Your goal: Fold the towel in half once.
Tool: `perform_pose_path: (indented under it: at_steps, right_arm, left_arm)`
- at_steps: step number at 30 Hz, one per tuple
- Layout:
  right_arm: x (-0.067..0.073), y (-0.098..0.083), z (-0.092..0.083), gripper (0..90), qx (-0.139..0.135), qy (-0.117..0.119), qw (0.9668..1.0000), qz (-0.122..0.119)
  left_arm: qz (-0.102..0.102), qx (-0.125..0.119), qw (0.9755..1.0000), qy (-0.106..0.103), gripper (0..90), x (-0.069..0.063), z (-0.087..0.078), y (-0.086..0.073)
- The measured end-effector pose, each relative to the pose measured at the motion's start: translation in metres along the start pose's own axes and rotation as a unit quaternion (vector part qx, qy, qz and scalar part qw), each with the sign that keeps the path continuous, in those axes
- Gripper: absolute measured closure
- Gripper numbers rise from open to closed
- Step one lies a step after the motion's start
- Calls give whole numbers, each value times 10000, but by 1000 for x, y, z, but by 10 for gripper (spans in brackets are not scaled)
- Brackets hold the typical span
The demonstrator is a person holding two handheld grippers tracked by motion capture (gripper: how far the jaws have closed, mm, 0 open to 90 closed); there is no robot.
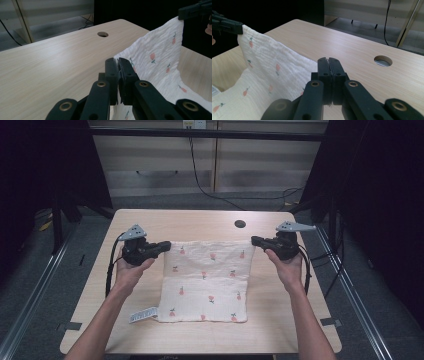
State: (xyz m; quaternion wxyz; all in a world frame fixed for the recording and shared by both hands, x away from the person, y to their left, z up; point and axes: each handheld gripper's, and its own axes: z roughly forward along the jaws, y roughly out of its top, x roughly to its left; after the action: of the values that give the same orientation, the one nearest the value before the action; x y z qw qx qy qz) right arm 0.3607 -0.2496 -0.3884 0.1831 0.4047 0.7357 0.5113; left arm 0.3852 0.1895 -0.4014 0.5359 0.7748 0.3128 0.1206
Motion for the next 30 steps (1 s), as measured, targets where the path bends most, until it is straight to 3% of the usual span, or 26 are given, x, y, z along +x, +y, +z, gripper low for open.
perform_pose_path:
  at_steps: [8, 22, 25, 27, 30]
  right_arm:
    - [5, -12, -9, 891, 24, 135, 9999, 13]
    - [30, -36, -24, 891, 134, 435, 9989, -125]
    - [35, -44, -31, 892, 134, 497, 9986, -118]
    - [40, -50, -35, 891, 178, 477, 9985, -175]
    - [46, -59, -40, 891, 283, 506, 9981, -217]
  left_arm:
    - [183, 46, 9998, -3, 867, -6, -12, -8]
    - [183, 174, 9996, -94, 867, -17, -28, -35]
    - [279, 214, 9993, -110, 867, -24, -33, -39]
    - [151, 214, 9994, -221, 867, -27, -36, -44]
    - [159, 295, 9992, -197, 867, -30, -39, -51]
